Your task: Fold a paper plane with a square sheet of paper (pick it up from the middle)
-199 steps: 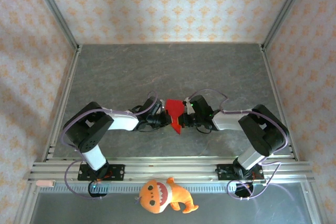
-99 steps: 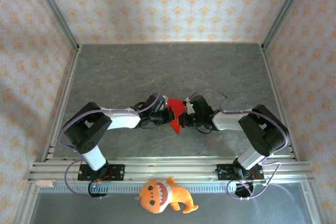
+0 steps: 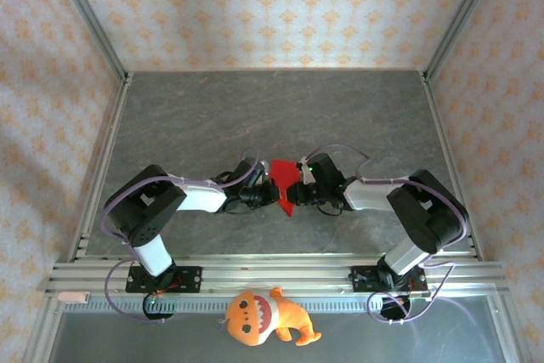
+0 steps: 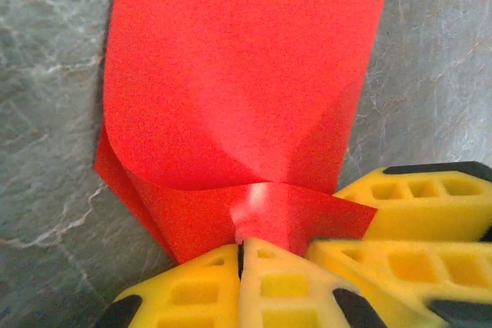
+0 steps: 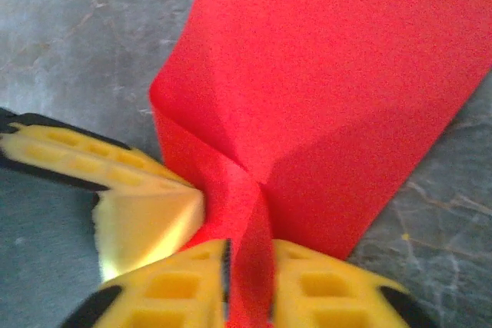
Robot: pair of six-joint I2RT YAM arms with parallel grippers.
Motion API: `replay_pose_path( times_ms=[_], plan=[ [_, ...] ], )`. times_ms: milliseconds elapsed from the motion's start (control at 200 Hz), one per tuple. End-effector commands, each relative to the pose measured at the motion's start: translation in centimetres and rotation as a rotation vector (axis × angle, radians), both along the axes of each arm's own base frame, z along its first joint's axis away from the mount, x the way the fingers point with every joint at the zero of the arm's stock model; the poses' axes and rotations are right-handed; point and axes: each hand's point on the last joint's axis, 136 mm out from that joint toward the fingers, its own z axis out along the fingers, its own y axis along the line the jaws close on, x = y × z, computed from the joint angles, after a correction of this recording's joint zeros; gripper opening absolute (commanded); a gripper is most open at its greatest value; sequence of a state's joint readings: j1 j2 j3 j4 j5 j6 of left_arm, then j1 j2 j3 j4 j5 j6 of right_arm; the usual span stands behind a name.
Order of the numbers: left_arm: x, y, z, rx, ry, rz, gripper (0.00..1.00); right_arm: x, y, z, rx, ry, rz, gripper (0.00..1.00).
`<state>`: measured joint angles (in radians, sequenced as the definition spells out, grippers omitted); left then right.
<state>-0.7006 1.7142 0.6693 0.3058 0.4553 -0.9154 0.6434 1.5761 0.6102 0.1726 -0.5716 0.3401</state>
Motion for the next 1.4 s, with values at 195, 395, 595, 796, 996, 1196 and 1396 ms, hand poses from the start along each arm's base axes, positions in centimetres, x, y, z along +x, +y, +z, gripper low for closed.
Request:
replay_pose_path(
  times_ms=[195, 395, 595, 796, 996, 1196, 1396],
  plan=[
    [-1.3, 1.9, -3.0, 0.1, 0.052, 0.024, 0.0, -0.3, 1.0, 4.8, 0.122, 0.071, -0.056, 0.38],
    [-1.2, 1.9, -2.9, 0.096, 0.05, 0.025, 0.0, -3.2, 2.2, 3.2, 0.169, 0.23, 0.012, 0.1],
    [-1.1, 1.8, -2.8, 0.097, 0.046, 0.024, 0.0, -3.9, 2.3, 1.8, 0.103, 0.261, 0.017, 0.0],
    [-1.1, 1.9, -2.7, 0.099, 0.044, 0.025, 0.0, -4.6, 2.3, 0.1, 0.038, 0.295, 0.03, 0.0],
    [-1.1, 1.9, -2.8, 0.105, 0.044, 0.025, 0.0, -5.6, 1.2, -1.0, -0.013, 0.31, 0.024, 0.0],
    [-1.1, 2.0, -2.9, 0.106, 0.045, 0.027, 0.0, -5.4, 0.8, 0.1, -0.007, 0.273, 0.01, 0.0],
    [-1.2, 2.0, -3.0, 0.108, 0.047, 0.027, 0.0, -5.3, 1.3, 2.0, 0.021, 0.256, 0.04, 0.0]
  ],
)
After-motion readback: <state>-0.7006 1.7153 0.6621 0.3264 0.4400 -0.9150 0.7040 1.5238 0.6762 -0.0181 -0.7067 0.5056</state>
